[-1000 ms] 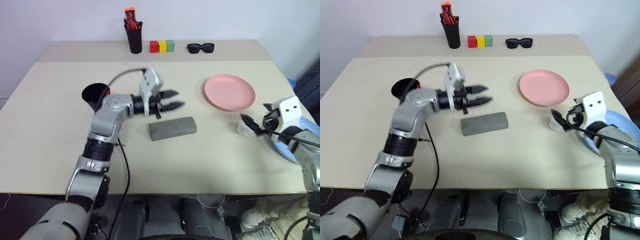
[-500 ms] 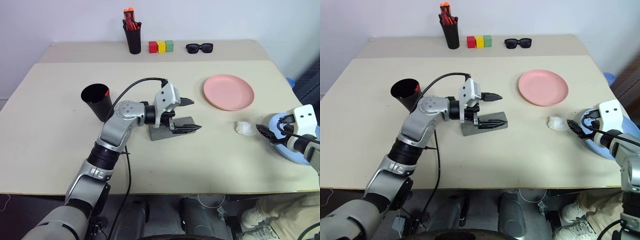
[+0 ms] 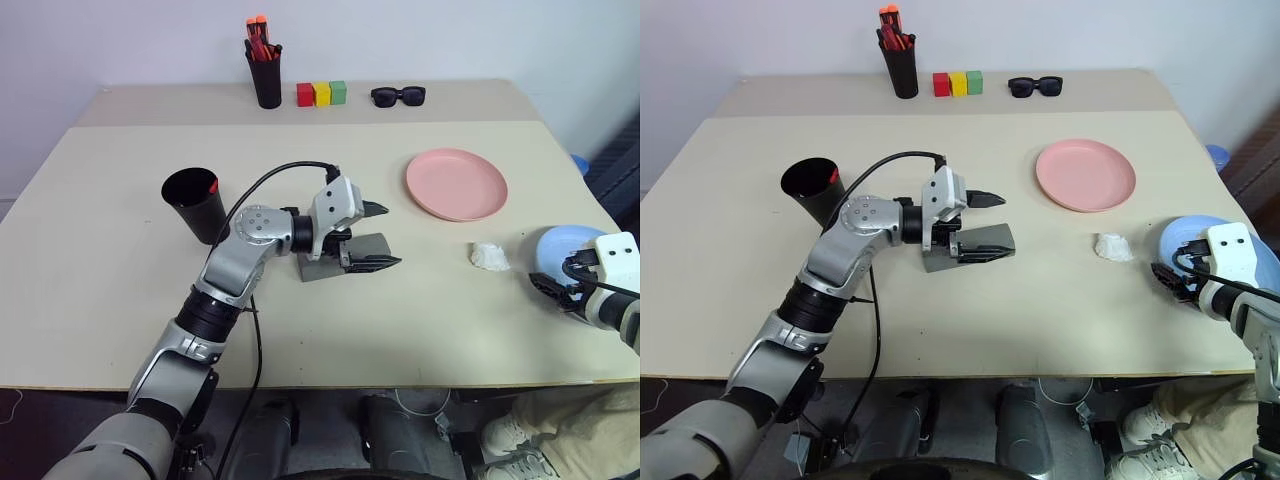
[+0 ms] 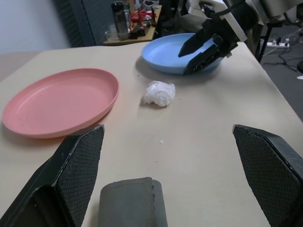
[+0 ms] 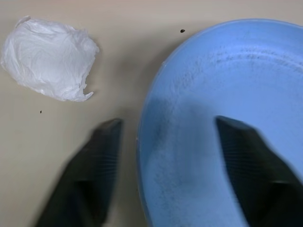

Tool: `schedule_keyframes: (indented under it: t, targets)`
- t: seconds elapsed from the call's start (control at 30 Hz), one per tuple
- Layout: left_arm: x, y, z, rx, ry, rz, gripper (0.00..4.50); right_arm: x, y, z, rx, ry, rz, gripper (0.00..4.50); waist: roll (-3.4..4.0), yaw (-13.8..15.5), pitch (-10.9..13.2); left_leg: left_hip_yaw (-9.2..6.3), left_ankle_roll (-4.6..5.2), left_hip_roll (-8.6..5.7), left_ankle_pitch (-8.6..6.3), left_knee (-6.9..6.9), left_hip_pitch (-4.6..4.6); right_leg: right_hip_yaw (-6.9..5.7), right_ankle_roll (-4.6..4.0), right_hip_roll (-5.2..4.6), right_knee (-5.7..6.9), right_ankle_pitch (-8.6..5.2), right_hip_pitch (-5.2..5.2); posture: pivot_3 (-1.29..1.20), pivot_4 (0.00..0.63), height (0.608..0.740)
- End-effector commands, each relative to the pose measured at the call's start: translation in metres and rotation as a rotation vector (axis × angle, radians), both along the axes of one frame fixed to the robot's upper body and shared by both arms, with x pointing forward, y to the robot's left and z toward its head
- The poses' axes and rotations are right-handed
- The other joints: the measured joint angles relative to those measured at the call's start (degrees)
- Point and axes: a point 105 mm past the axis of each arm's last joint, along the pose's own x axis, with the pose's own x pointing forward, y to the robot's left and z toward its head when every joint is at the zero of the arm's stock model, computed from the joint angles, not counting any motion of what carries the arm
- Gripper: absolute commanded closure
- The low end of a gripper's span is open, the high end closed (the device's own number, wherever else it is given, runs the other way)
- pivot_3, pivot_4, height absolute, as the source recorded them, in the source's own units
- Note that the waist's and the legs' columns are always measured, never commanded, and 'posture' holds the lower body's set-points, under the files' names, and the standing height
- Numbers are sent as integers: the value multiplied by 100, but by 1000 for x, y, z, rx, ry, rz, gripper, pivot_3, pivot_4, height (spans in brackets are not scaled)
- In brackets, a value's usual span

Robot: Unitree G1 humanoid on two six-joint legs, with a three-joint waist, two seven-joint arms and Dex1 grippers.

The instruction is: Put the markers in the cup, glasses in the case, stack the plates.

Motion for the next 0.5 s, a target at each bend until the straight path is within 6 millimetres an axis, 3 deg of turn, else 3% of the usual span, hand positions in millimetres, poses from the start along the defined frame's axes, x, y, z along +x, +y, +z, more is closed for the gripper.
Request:
schedule_keyframes:
  t: [0.03, 0.1, 0.13, 0.37, 0.5]
  targets:
    - [-1, -1, 8, -11, -42, -5, 0, 5, 3, 13, -44, -39, 20, 3425, 0, 0, 0, 0, 0, 0, 0, 0, 0, 0, 0, 0, 0, 0, 0, 0, 150, 740]
    - [-1, 0, 7, -11, -43, -1, 0, 6, 5, 12, -61, -33, 33, 4365, 0, -3, 0, 0, 0, 0, 0, 0, 0, 0, 0, 0, 0, 0, 0, 0, 150, 740]
    - [0, 0, 7, -11, -42, 1, 0, 7, 6, 11, -69, -32, 39, 4447, 0, -5, 0, 0, 0, 0, 0, 0, 0, 0, 0, 0, 0, 0, 0, 0, 150, 740]
    - [0, 1, 5, -10, -43, 15, 0, 16, 10, 20, -115, -82, 46, 4447, 0, -4, 0, 0, 0, 0, 0, 0, 0, 0, 0, 0, -1, 0, 0, 0, 150, 740]
    - [1, 2, 4, -12, -44, 27, 0, 34, 16, 49, -237, -234, 102, 4447, 1, -21, 0, 2, 0, 0, 0, 0, 0, 1, 0, 0, -2, 0, 0, 0, 150, 740]
